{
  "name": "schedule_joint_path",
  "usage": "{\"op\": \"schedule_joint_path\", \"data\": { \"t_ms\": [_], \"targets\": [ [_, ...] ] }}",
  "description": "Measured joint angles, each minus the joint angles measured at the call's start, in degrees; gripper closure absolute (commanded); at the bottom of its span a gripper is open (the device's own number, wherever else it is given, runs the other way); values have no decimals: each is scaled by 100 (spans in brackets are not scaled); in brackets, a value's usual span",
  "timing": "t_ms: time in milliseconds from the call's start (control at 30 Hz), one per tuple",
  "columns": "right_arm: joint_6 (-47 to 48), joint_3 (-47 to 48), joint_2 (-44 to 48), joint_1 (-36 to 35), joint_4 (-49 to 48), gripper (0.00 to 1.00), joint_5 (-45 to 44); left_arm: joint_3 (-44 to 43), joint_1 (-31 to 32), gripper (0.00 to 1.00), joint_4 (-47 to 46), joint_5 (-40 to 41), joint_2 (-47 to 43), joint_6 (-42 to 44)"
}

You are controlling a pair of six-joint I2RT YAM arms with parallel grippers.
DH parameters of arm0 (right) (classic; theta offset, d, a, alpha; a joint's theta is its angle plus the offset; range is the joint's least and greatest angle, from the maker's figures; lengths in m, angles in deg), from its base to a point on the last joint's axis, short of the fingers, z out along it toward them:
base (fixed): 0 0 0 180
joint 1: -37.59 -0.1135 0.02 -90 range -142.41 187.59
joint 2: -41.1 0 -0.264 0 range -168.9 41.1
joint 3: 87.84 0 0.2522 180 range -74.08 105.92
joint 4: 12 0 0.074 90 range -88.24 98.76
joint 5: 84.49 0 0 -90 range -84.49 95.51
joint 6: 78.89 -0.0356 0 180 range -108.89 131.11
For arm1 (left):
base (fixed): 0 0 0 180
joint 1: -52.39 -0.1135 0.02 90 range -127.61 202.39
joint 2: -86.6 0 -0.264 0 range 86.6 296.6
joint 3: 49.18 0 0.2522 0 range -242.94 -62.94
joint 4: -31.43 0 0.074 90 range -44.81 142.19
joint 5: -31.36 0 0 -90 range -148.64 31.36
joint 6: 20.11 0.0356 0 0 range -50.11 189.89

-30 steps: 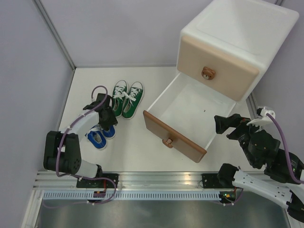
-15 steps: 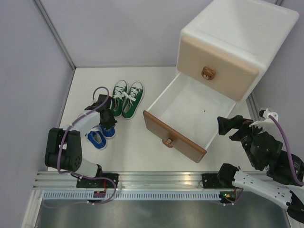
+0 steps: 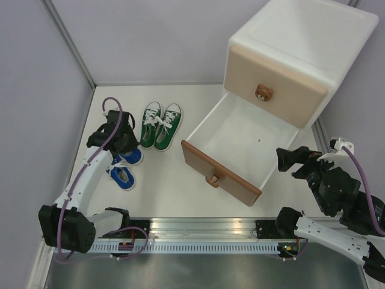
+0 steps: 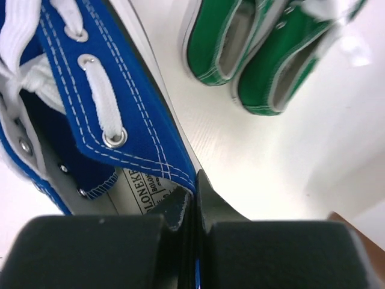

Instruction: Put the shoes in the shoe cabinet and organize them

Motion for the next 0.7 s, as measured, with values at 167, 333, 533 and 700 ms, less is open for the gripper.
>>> {"op": "schedule_joint_path", "data": {
  "t_ms": [167, 333, 533, 700],
  "targets": [
    [15, 55, 0, 0, 0, 2, 2, -951, 367, 98, 446, 13, -361, 247],
    [22, 92, 0, 0, 2, 2, 4, -1875, 1202, 98, 767, -85, -404, 409],
    [24, 109, 0, 0, 2, 3, 26, -2981, 2400, 98, 1156, -249, -184, 529],
    [20, 122, -9, 0, -2, 3, 136, -3827, 3670, 98, 1287, -243, 308, 796]
  ]
}}
